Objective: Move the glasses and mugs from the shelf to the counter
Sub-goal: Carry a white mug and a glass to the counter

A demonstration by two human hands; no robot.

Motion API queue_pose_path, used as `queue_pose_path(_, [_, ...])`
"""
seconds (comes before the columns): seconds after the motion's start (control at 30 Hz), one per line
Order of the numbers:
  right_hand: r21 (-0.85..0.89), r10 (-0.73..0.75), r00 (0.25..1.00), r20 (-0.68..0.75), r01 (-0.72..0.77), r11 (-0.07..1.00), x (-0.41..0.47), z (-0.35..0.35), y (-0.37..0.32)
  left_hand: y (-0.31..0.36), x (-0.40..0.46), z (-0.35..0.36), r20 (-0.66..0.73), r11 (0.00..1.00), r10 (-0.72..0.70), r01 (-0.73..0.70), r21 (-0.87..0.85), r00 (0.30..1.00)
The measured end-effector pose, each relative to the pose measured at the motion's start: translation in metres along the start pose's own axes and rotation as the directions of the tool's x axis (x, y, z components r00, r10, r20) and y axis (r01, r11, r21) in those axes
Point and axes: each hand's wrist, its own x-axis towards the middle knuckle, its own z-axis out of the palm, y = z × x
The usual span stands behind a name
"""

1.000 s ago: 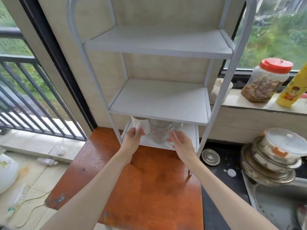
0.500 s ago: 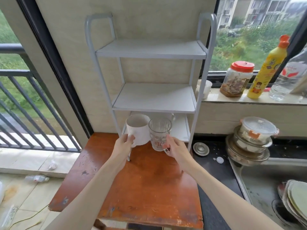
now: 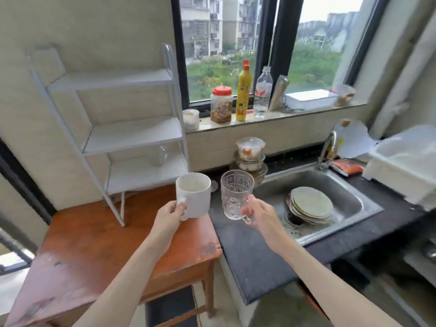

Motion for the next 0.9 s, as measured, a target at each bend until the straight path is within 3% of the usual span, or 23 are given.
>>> queue_pose_path(0.2, [0.09,0.074,0.943,-0.324,-0.047,0.995,-0.06,-0.147,0.012,0.042,-0.041,0.131,0.254,0.992,0.115,-0.124,0.019,0.96])
queue_pose_path(0.43, [0.152,0.112,0.817,-0.566,-0.03,0.988,-0.17,-0.34,0.048,0.07,-0.127,0.332,0.55,0.994,0.112,-0.096,-0.058,0.828])
queue_pose_path(0.63, [0.134,0.141,0.627,-0.766,-0.059,0.989,-0.275,-0.492,0.08,0.082,-0.226,0.49,0.766,0.997,0.082,-0.057,-0.059,0.637])
queue_pose_path(0.9, [0.259,0.247,0.355,-0.902,-0.015,0.966,-0.386,-0.633,0.12,0.105,-0.33,0.667,0.889,0.991,0.081,-0.136,-0.021,0.451])
